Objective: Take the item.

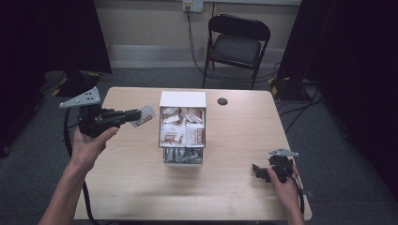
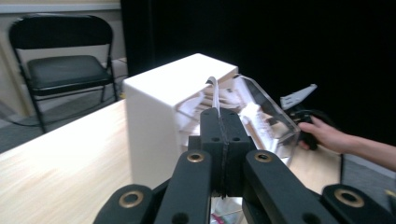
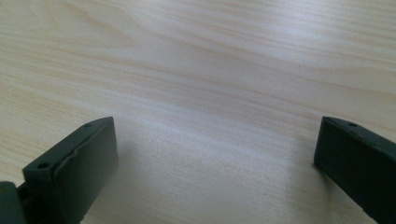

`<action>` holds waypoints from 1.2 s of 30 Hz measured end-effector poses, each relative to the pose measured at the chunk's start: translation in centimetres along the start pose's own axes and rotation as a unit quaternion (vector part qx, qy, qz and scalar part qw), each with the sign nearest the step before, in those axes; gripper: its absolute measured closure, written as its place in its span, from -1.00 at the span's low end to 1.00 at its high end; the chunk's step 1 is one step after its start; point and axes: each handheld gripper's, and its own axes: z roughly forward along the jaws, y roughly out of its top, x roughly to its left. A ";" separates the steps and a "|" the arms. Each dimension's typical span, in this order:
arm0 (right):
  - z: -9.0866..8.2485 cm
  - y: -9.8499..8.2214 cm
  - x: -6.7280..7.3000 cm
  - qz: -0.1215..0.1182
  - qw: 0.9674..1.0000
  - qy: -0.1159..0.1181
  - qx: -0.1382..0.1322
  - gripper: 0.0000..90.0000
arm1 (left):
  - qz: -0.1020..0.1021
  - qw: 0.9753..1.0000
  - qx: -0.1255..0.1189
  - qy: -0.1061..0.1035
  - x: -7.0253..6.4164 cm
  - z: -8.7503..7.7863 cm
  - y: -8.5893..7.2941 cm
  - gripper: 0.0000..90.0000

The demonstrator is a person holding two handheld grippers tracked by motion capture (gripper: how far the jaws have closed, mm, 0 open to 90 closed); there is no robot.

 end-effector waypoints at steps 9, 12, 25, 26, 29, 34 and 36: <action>0.0 0.0 0.0 0.000 1.000 0.000 0.000 -1.00 | -0.010 1.000 0.008 0.023 1.5 -0.1 -1.0 1.00; 0.0 0.0 0.0 0.000 1.000 0.000 0.000 -1.00 | -0.013 0.999 0.011 0.027 1.9 -0.1 -1.4 1.00; 0.0 0.0 0.0 0.000 1.000 0.000 0.000 -1.00 | -0.038 0.998 0.034 0.046 4.3 0.7 -3.8 1.00; 0.0 0.0 0.0 0.000 1.000 0.000 0.000 -1.00 | -0.041 0.997 0.036 0.046 4.4 0.8 -3.9 1.00; 0.0 0.0 0.0 0.000 1.000 0.000 0.000 -1.00 | -0.048 0.997 0.042 0.049 5.0 1.1 -4.6 1.00; 0.0 0.0 0.0 0.000 1.000 0.000 0.000 -1.00 | -0.051 0.995 0.060 0.053 5.4 1.9 -5.7 1.00; 0.0 0.0 0.0 0.000 1.000 0.000 0.000 -1.00 | -0.051 0.995 0.070 0.054 5.6 2.4 -6.1 1.00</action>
